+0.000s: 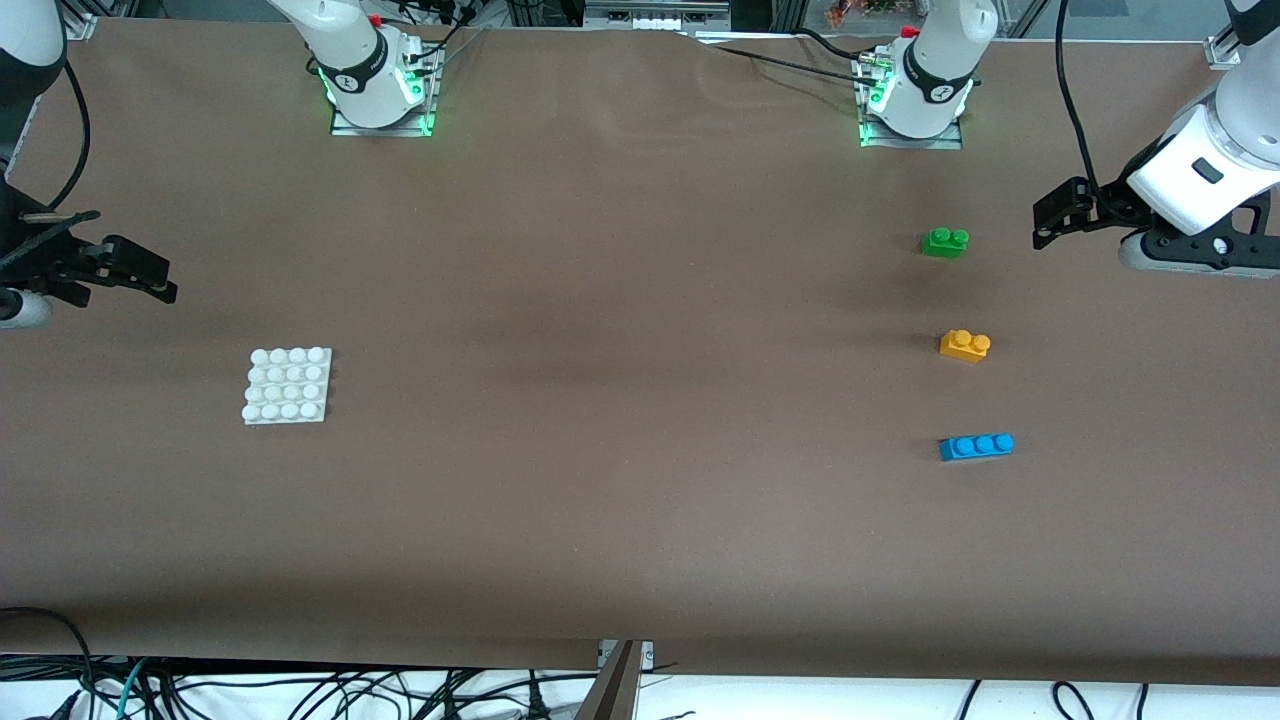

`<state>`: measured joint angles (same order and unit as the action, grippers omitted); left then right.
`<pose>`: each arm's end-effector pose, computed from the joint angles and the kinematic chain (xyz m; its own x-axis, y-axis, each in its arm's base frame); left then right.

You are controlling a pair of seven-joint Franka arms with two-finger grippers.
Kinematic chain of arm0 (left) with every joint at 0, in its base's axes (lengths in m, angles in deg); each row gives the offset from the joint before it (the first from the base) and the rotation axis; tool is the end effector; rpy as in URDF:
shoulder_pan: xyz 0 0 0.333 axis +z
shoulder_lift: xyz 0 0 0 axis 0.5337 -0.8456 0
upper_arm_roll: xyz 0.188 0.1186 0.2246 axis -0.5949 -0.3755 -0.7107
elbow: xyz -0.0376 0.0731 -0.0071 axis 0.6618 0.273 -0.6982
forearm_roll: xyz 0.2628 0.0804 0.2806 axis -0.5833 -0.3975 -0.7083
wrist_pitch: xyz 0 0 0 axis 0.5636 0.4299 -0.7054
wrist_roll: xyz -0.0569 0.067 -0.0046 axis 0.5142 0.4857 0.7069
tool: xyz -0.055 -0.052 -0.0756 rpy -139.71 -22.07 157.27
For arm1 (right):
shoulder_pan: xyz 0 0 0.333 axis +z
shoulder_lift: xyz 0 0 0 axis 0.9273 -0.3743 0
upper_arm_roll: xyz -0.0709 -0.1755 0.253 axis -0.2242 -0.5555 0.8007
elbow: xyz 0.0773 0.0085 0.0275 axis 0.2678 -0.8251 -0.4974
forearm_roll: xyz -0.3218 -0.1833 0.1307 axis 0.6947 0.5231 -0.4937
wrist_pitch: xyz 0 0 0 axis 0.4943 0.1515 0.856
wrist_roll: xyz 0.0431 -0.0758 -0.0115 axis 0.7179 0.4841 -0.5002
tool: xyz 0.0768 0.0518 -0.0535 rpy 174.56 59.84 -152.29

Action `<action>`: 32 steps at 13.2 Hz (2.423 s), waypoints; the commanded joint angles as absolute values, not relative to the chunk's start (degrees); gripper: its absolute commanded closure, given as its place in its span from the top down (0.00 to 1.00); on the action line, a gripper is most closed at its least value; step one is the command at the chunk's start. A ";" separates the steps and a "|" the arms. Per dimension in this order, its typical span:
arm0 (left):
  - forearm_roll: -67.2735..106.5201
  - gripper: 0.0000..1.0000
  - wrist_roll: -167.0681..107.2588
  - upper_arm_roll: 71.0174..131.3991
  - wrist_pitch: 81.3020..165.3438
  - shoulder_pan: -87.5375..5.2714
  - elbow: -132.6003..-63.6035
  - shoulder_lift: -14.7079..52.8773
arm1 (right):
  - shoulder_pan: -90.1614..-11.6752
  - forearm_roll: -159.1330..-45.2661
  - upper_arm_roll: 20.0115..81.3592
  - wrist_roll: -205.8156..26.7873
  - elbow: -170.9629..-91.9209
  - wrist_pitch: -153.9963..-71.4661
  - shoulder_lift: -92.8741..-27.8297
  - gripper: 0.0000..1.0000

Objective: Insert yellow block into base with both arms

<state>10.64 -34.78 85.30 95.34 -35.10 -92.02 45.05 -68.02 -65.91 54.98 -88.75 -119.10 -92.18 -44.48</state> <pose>0.5462 -0.0495 0.5979 0.9954 -0.0624 -0.0731 -0.0627 -0.9980 -0.0020 0.6020 -0.0103 0.5841 0.9985 0.0535 0.0130 0.0536 -0.9985 -0.0075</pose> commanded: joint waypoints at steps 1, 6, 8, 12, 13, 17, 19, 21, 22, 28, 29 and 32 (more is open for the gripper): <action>9.75 1.00 -34.69 85.61 94.23 -34.89 -91.03 45.06 | -68.37 -65.18 55.43 -88.26 -118.11 -91.77 -44.62 1.00; 9.84 1.00 -34.69 85.61 94.23 -34.89 -91.03 45.06 | -68.37 -65.18 55.43 -88.26 -118.03 -92.03 -44.62 1.00; 9.84 1.00 -34.69 85.61 94.23 -34.89 -91.03 45.06 | -68.28 -65.18 55.52 -88.26 -118.03 -91.95 -44.62 1.00; 9.84 1.00 -34.69 85.61 94.23 -34.81 -91.03 45.06 | -68.37 -65.18 55.43 -88.09 -118.81 -91.15 -44.71 1.00; 9.84 1.00 -34.69 85.61 94.23 -34.89 -91.03 45.06 | -68.46 -65.18 55.34 -88.09 -118.82 -91.15 -46.62 1.00; 9.84 1.00 -34.69 85.61 94.23 -34.81 -91.03 45.06 | -70.04 -65.00 54.64 -88.79 -121.97 -91.05 -49.36 1.00; 9.84 1.00 -34.69 85.61 94.14 -34.89 -91.03 45.06 | -70.13 -63.26 54.47 -89.14 -124.78 -94.91 -50.59 1.00; 9.84 1.00 -34.69 85.61 94.14 -34.90 -91.03 45.06 | -70.13 -62.19 54.29 -89.66 -130.47 -101.49 -51.04 1.00; 9.84 1.00 -34.69 85.61 94.14 -34.81 -91.03 45.06 | -70.21 -61.75 53.07 -91.76 -134.16 -105.87 -51.30 1.00; 9.84 1.00 -34.69 85.52 94.14 -34.81 -91.03 45.06 | -70.13 -61.93 50.69 -93.45 -146.24 -125.86 -56.82 1.00; 9.84 1.00 -34.69 85.52 94.14 -34.81 -91.03 45.06 | -70.13 -61.93 50.77 -93.19 -146.33 -127.96 -57.88 1.00; 9.84 1.00 -34.69 85.61 94.14 -34.81 -91.03 45.06 | -70.13 -62.01 50.77 -93.10 -146.33 -133.59 -61.92 1.00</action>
<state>10.64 -34.78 85.29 95.27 -35.09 -92.02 45.05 -70.00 -62.53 50.59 -93.56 -146.15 -130.49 -60.09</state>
